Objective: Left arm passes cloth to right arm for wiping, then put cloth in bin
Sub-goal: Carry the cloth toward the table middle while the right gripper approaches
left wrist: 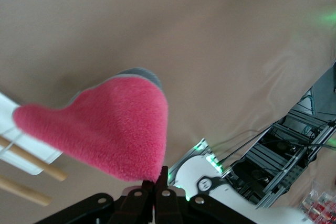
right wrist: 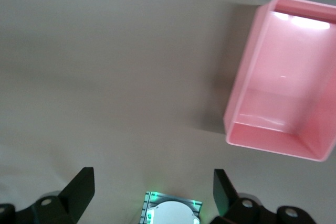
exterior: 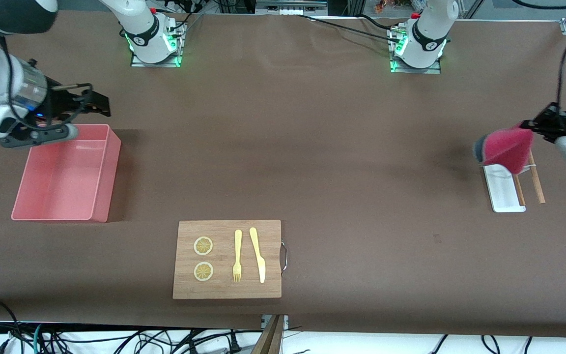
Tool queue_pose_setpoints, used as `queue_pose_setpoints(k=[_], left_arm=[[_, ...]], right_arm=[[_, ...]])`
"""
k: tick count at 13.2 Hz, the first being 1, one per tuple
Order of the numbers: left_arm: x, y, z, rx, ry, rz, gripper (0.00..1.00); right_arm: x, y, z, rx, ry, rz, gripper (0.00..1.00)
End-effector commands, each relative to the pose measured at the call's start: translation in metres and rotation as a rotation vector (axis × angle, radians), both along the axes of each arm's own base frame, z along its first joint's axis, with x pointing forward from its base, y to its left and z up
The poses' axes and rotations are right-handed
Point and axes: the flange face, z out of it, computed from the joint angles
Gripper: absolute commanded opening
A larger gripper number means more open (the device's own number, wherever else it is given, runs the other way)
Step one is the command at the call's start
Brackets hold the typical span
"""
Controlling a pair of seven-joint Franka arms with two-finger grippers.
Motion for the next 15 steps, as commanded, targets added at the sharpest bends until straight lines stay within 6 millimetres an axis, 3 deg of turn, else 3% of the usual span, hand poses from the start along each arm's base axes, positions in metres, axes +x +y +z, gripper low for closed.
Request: queue_pose_setpoints(k=[1,2,4,7,12,15], left_arm=[[-0.003,-0.074,0.01,0.007,0.046,0.086,0.0],[-0.001,-0.106,0.011,-0.046,0.071,0.126,0.0],[0.018,-0.141,0.009,-0.144,0.08,0.319,0.0],[0.027,-0.221,0.008,-0.106,0.124,0.522,0.0],[0.017,-0.357,-0.006,-0.032,0.13,0.716,0.0],[0.006,-0.407,-0.016,-0.001,0.157,0.828,0.0]], right_arm=[[-0.002,0.037,-0.009,0.1,0.049,0.062,1.0],[0.0,0.048,-0.012,0.184,0.058,0.081,1.0],[0.003,0.083,-0.012,0.33,-0.007,0.208,1.0],[0.008,0.138,-0.026,0.49,-0.086,0.385,1.0],[0.016,0.214,-0.052,0.792,-0.26,0.588,1.0],[0.025,0.241,-0.069,0.828,-0.405,0.716,1.0]])
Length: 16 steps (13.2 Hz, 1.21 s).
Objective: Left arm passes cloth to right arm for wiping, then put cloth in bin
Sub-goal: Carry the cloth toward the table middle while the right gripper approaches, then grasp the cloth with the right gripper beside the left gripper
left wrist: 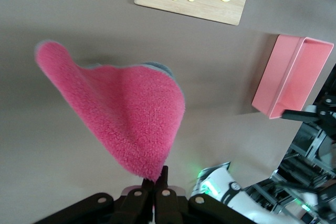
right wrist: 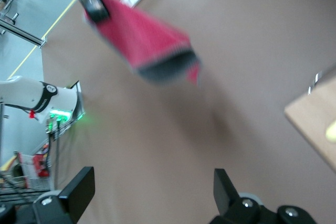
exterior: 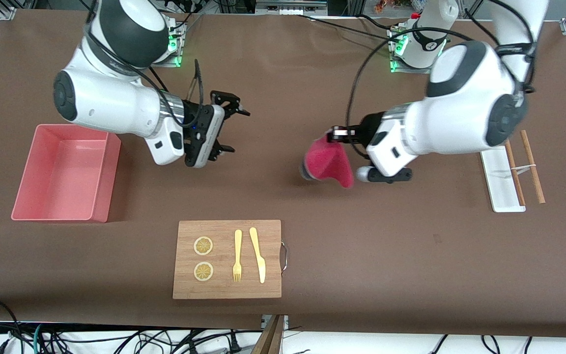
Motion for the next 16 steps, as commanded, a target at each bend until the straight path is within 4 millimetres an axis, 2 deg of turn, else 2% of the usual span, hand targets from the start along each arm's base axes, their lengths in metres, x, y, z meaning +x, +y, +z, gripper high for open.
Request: queue_pose_setpoints(k=[1,5,9,14,16], left_arm=[[-0.006,-0.026,-0.004,0.019,0.049,0.091,0.0],[-0.007,-0.044,0.001,0.036,0.115,0.269,0.0],[-0.012,-0.057,0.003,0.055,0.172,0.37,0.0],[-0.019,-0.082,-0.001,0.06,0.193,0.437,0.0],[-0.019,-0.082,-0.004,0.064,0.192,0.434,0.0]], right_arm=[[0.006,0.02,-0.011,0.058,-0.127,0.074,1.0],[0.019,0.02,-0.034,0.074,-0.329,0.241,1.0],[0.025,0.023,-0.057,0.067,-0.359,0.245,1.0],[0.019,0.052,-0.082,0.056,-0.378,0.229,1.0],[0.016,0.063,-0.09,0.053,-0.386,0.225,1.0]])
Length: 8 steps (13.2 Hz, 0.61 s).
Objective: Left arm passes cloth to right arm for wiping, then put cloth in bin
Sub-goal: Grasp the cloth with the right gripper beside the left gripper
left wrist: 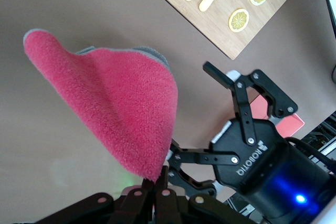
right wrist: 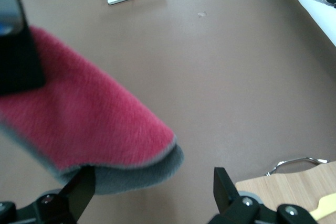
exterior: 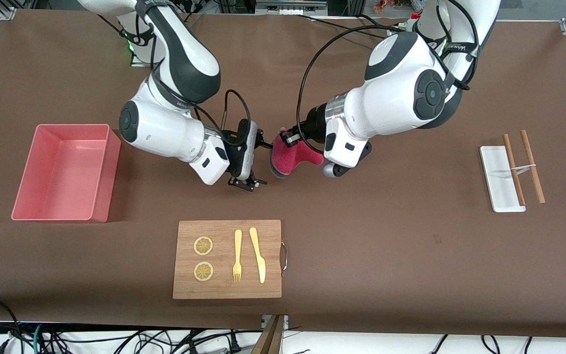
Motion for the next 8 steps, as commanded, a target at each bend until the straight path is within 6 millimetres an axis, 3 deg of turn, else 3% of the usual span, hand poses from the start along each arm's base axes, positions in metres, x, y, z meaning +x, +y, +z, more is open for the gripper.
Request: queue_pose_setpoints(k=[1,3,6,8], left_arm=[[0.001,-0.002,0.002,-0.002,-0.002,0.023,0.0],[0.001,-0.002,0.003,-0.003,-0.003,0.023,0.0],[0.003,0.002,0.003,-0.001,-0.003,0.027,0.0],[0.003,0.002,0.003,-0.001,-0.003,0.027,0.0]], right_arm=[[-0.001,0.01,-0.005,0.019,-0.017,-0.015,1.0],[-0.002,0.012,-0.005,0.019,-0.011,-0.016,1.0],[0.003,-0.006,-0.013,0.001,-0.01,0.033,1.0],[0.001,-0.003,-0.015,0.002,-0.006,0.036,1.0]])
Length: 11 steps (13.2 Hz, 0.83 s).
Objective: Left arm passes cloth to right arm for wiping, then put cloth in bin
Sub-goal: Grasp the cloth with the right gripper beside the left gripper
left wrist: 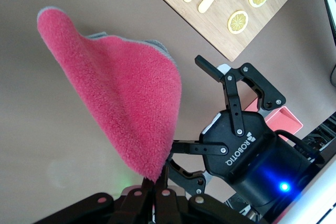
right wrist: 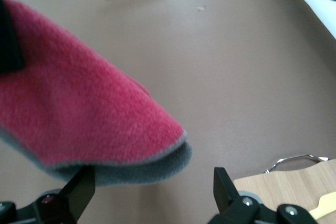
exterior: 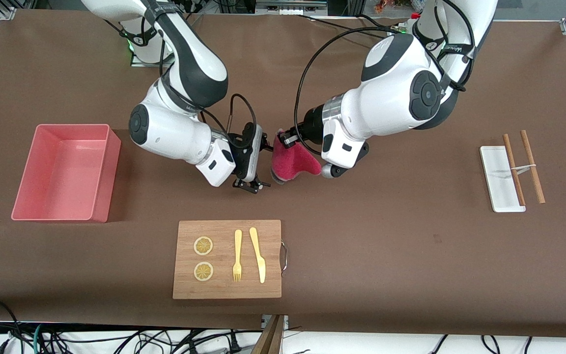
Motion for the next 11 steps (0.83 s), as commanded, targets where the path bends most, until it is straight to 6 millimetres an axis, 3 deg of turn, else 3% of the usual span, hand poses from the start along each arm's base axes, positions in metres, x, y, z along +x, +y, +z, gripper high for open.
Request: queue_pose_setpoints(k=[1,4,11], left_arm=[[0.001,0.0,0.003,-0.001,0.001,0.016,0.0],[0.001,0.001,0.004,-0.001,-0.001,0.017,0.0],[0.002,0.002,0.004,-0.001,-0.001,0.018,0.0]], right_arm=[[-0.003,0.003,-0.001,0.018,-0.003,0.019,1.0],[0.0,0.006,-0.006,0.024,-0.012,-0.001,1.0],[-0.013,0.035,-0.021,0.02,-0.007,-0.017,1.0]])
